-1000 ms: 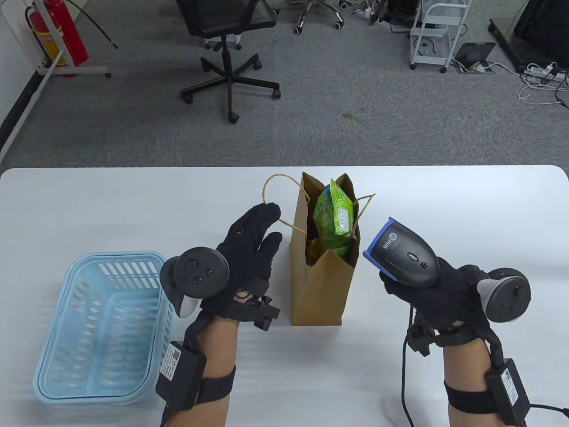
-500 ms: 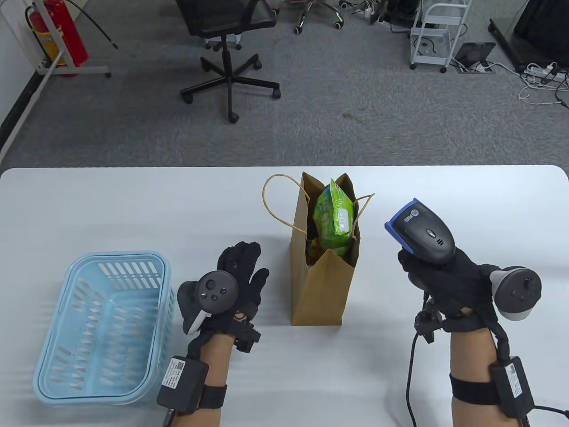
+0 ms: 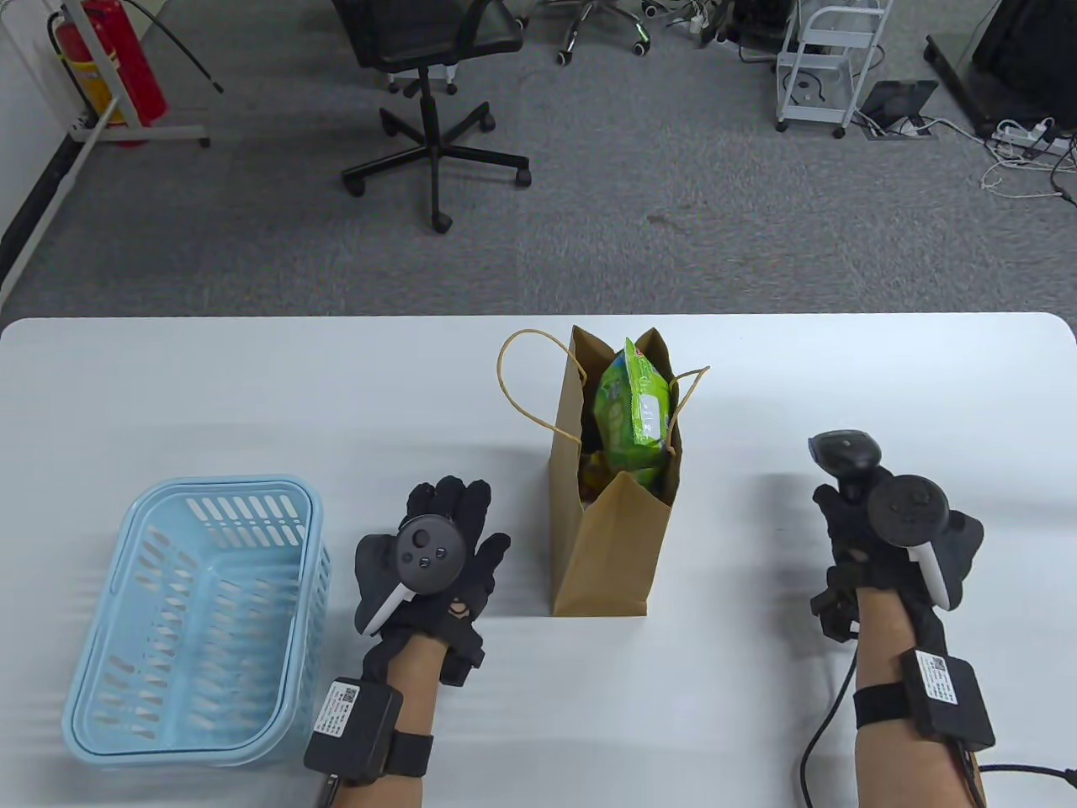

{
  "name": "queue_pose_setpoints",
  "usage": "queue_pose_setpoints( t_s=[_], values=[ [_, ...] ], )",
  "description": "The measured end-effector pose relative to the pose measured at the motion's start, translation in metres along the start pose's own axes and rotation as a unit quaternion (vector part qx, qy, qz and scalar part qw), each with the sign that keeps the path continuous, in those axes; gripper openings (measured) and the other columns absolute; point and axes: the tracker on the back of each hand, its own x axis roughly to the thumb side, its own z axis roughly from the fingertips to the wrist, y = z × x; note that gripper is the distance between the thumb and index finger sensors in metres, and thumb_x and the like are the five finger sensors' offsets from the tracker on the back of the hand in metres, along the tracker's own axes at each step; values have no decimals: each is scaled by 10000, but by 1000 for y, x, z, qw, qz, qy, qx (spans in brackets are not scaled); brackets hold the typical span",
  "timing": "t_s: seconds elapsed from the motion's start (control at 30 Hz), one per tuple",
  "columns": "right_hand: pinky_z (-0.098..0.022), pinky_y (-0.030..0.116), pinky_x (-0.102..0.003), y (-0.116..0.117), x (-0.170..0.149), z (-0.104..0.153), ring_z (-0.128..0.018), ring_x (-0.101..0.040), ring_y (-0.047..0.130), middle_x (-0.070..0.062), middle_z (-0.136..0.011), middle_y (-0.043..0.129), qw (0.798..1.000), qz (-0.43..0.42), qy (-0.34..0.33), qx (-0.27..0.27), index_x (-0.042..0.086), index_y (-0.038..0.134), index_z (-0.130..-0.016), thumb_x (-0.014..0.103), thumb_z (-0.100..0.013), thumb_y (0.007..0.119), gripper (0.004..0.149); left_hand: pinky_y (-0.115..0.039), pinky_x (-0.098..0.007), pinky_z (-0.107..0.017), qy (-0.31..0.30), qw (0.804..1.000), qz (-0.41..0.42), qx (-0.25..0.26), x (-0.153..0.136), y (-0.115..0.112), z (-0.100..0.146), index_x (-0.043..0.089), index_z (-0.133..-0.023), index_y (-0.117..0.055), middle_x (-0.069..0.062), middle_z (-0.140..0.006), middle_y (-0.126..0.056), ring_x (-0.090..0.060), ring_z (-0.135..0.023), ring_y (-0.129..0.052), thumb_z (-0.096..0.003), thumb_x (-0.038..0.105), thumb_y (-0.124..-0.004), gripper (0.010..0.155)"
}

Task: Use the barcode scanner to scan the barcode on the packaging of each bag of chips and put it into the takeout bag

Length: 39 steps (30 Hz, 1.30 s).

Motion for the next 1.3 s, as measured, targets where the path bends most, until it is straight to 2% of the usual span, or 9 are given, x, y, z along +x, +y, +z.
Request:
queue_pose_setpoints(
  t_s=[0.17, 0.47, 0.67, 0.73, 0.83, 0.97, 1.1, 1.17, 1.3],
  values=[
    [-446, 811, -548, 10, -30, -6, -662, -513, 922, -313, -864, 787, 996, -4, 82, 33, -82, 678, -987, 417, -592, 784, 645, -390, -761, -643, 7, 1000, -12, -25, -4, -6, -3, 58, -1142, -557, -306, -1154, -410, -664, -996, -307, -547, 383, -756, 707],
    [-497, 741, -609, 18, -44, -10, -722, -577, 814, -368, -904, 700, 990, 21, 113, 77, -87, 791, -941, 449, -586, 785, 643, -378, -764, -643, 16, 999, -10, -36, -8, -10, -3, 65, -1150, -533, -309, -1155, -389, -664, -997, -287, -546, 383, -758, 719],
    [-505, 739, -613, 25, -39, -10, -731, -571, 815, -363, -911, 699, 989, 77, 103, 69, -90, 770, -952, 447, -588, 776, 649, -379, -764, -643, 13, 999, -7, -46, -7, -14, -4, 64, -1150, -531, -308, -1156, -385, -665, -997, -285, -545, 385, -758, 721],
    [-514, 720, -632, 24, -37, -9, -755, -597, 781, -397, -945, 643, 988, 88, 104, 69, -148, 697, -1003, 452, -581, 766, 737, -377, -764, -644, 13, 998, -13, -53, -7, -16, -5, 65, -1150, -530, -308, -1157, -381, -664, -997, -284, -545, 388, -757, 723],
    [-527, 696, -647, 14, -28, -5, -831, -673, 674, -467, -1022, 482, 989, 93, 100, 50, -224, 435, -1106, 499, -557, 745, 959, -373, -765, -644, 14, 998, -10, -53, -9, -14, -4, 67, -1153, -523, -307, -1159, -372, -661, -999, -279, -546, 389, -756, 725],
    [-534, 681, -656, -3, 1, 6, -868, -713, 597, -486, -1050, 392, 992, 116, 54, -12, -221, 340, -1118, 504, -571, 709, 981, -365, -766, -647, 11, 998, -8, -60, -9, -13, -7, 72, -1157, -507, -300, -1163, -361, -661, -1002, -267, -546, 385, -759, 731],
    [-541, 685, -652, -14, 46, 30, -869, -701, 612, -477, -1066, 395, 992, 103, -51, -53, -192, 347, -1124, 473, -599, 679, 909, -360, -767, -647, 8, 998, -13, -62, -8, -14, -6, 75, -1161, -489, -297, -1165, -354, -660, -1003, -261, -546, 392, -755, 741],
    [-555, 680, -664, -13, 66, 43, -873, -695, 622, -475, -1077, 403, 987, 108, -102, -60, -179, 359, -1127, 466, -605, 666, 885, -357, -767, -646, 4, 998, -6, -59, -8, -13, -6, 75, -1164, -478, -291, -1168, -349, -661, -1002, -255, -548, 396, -752, 747],
    [-625, 590, -753, 0, 93, 72, -944, -735, 527, -470, -1112, 374, 971, 91, -220, -15, -142, 347, -1140, 462, -608, 641, 857, -342, -773, -642, -4, 998, -6, -60, -6, -12, -4, 80, -1170, -454, -279, -1176, -326, -658, -1003, -234, -550, 418, -738, 761]
  ],
)
